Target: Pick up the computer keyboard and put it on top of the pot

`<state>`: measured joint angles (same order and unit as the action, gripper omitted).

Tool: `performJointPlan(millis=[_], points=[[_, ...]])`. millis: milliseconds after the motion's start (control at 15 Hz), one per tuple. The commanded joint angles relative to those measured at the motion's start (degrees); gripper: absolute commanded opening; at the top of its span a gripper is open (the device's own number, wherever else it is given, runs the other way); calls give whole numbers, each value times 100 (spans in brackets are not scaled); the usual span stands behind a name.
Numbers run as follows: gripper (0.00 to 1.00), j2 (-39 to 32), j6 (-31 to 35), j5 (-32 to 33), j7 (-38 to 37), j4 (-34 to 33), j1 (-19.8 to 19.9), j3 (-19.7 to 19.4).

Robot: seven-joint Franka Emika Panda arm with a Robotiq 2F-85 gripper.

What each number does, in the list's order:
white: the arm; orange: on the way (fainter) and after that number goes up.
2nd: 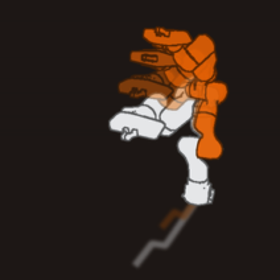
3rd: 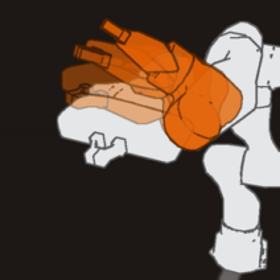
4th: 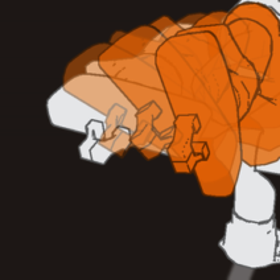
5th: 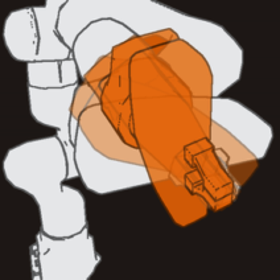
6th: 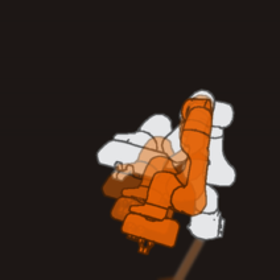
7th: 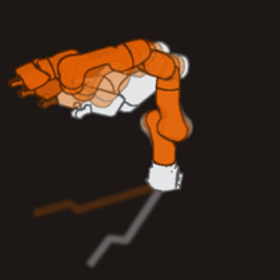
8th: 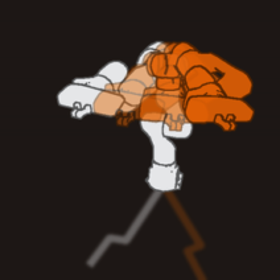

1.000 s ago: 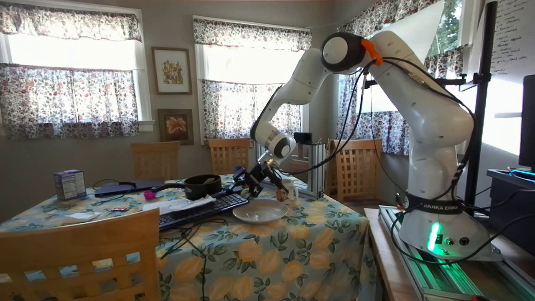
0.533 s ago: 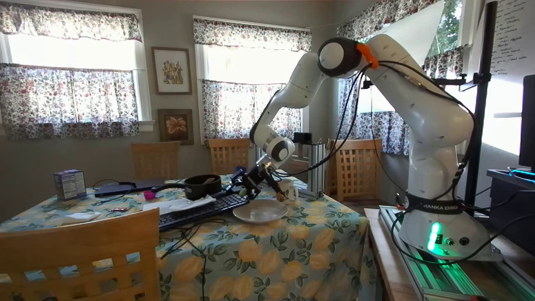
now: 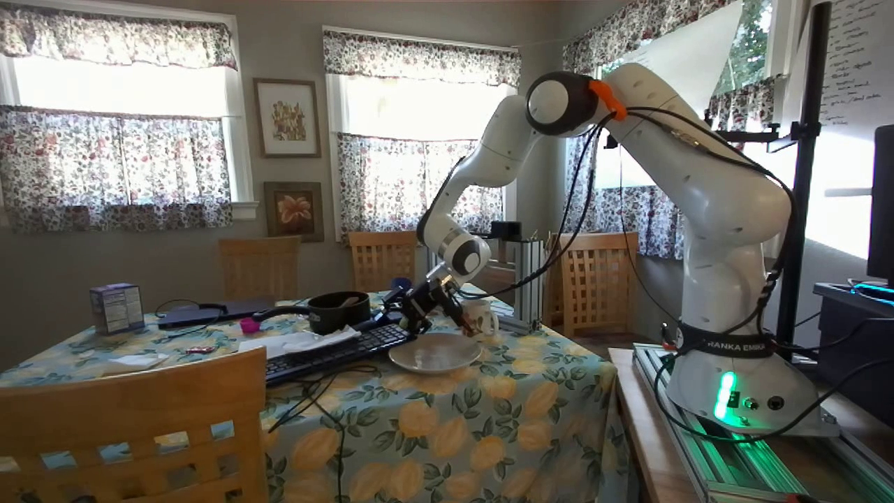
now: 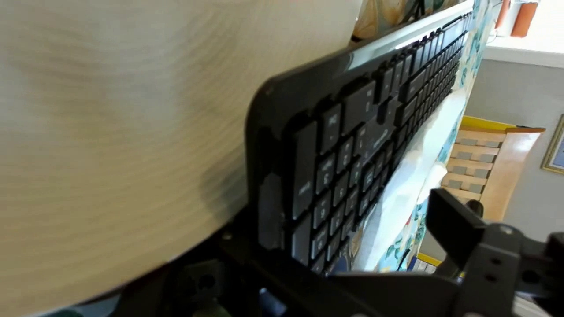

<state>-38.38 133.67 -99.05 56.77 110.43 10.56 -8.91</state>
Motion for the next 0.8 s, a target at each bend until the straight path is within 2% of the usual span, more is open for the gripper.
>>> performJointPlan(millis=[0,267,333,400,467,733], points=[[66,-82,-218,-36,-34,-77,36,-44],[38,-16,-318,-21,-18,-16,58,-98],[48,9,-344,-17,-10,-2,64,-112],[44,29,-365,-16,-22,10,73,-120],[45,52,-394,-13,-20,21,80,-123],[38,132,-557,178,-170,73,71,-146]])
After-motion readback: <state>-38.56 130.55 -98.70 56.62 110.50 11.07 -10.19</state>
